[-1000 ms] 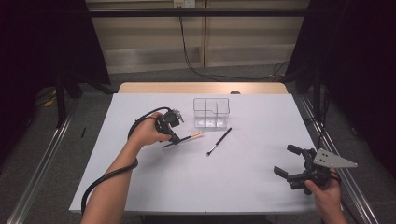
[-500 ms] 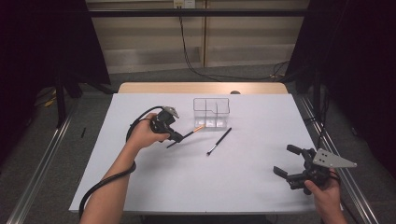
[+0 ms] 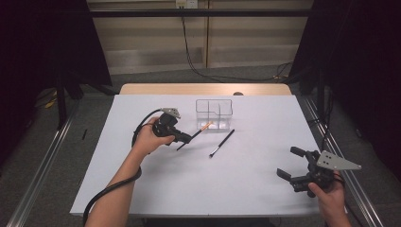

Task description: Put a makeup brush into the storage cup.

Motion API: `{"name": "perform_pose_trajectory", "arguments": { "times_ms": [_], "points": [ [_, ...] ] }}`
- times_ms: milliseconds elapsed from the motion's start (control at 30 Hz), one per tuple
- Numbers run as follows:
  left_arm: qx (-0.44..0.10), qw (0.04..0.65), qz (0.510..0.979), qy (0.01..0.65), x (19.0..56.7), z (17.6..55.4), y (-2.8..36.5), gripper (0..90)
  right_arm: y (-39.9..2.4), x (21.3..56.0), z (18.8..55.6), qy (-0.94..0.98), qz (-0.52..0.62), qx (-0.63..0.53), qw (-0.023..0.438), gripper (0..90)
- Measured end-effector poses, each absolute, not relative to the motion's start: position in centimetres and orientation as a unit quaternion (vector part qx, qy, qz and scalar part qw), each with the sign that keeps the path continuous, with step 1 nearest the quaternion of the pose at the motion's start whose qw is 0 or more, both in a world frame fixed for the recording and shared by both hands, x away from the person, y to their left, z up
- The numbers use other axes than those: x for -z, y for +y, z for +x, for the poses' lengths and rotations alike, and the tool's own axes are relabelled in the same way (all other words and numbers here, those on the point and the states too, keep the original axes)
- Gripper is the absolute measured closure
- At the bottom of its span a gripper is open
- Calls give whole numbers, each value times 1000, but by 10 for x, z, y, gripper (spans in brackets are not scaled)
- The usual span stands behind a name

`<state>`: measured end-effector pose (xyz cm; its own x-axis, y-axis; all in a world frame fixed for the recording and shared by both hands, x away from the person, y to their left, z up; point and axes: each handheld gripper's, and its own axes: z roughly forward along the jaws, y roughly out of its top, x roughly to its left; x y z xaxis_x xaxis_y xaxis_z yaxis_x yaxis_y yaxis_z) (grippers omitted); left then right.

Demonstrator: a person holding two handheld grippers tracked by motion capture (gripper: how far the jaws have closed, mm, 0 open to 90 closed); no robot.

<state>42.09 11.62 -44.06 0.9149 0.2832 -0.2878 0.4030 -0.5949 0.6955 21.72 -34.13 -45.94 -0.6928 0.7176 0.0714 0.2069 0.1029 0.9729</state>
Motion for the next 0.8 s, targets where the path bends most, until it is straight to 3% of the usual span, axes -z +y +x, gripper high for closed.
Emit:
{"name": "perform_pose_trajectory", "arguments": {
  "times_ms": [800],
  "points": [
    [76,539,819,182,435,400,113,844,-337,460,220,707,331,-587,215,0]
  ]
}}
